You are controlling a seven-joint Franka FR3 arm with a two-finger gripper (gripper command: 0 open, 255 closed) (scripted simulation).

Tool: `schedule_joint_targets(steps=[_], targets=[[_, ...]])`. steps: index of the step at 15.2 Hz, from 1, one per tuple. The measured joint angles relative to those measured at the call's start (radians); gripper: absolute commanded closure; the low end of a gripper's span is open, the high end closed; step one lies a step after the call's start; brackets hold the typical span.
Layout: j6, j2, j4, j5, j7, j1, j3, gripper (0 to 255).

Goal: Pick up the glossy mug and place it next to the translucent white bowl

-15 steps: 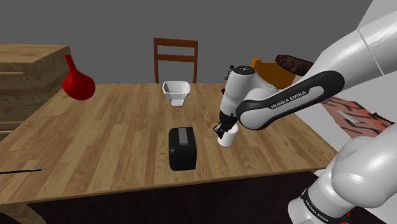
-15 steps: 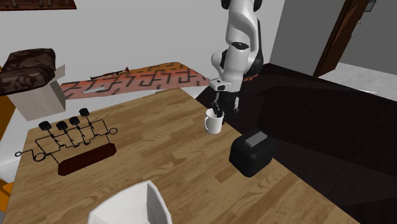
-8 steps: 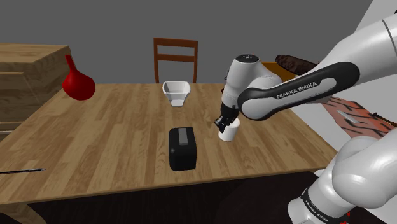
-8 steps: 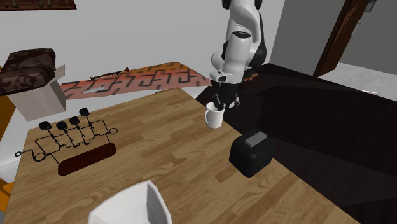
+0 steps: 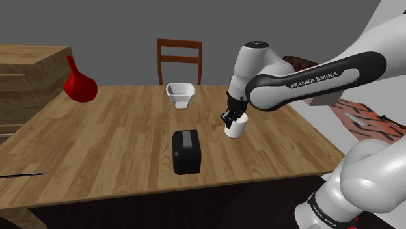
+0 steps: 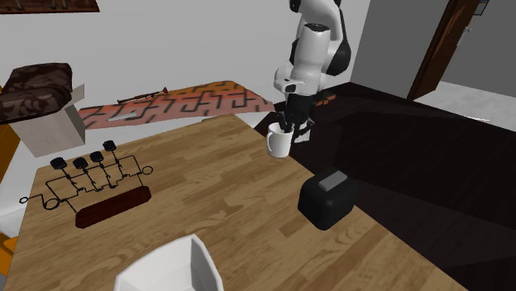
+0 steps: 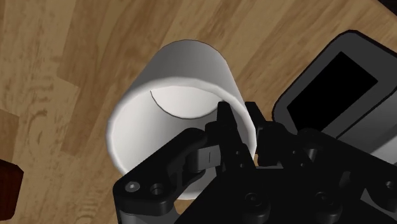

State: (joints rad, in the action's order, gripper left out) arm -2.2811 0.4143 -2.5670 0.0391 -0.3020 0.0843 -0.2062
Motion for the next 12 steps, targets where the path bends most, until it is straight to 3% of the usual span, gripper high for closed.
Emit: schedule_joint_targets(steps=[12], targets=[[0.177, 0.065, 0.114, -0.013, 0.025, 0.005, 0.015, 255]])
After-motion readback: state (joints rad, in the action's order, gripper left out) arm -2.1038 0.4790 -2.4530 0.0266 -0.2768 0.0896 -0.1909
